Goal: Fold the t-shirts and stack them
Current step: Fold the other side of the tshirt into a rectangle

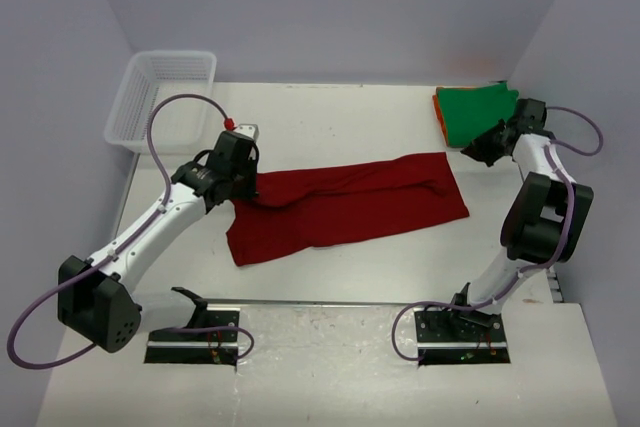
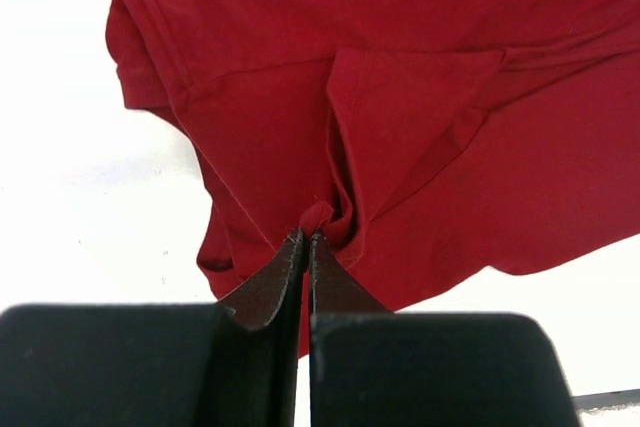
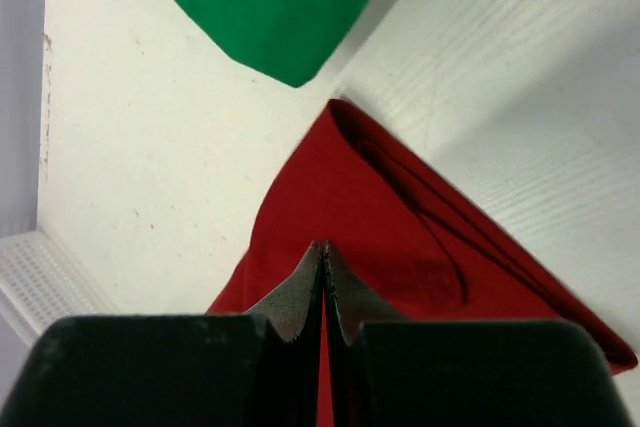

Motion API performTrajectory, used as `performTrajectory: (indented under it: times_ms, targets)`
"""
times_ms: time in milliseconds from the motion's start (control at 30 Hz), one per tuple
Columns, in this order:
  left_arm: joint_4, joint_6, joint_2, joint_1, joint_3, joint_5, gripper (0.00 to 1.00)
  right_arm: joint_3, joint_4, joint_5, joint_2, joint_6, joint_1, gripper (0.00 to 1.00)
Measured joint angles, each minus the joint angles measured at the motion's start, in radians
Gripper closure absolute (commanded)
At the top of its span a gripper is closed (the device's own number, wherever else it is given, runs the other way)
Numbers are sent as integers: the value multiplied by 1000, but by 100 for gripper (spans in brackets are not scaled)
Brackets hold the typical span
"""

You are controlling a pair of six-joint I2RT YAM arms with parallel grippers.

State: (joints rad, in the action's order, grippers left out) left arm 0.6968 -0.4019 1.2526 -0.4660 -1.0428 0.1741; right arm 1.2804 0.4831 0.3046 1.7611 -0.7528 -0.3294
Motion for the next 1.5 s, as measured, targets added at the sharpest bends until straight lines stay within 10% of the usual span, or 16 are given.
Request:
performTrajectory:
  times_ms: [967, 1300, 1500]
  targets:
    - [6, -264, -21, -19, 245, -69, 99, 60, 2, 57, 25, 66, 147, 100]
    - [40, -351, -24, -47, 283, -47, 41, 72, 23, 40, 25, 119, 233, 100]
    - [113, -402, -43, -98, 194, 84, 39, 165, 65, 2, 26, 172, 364, 99]
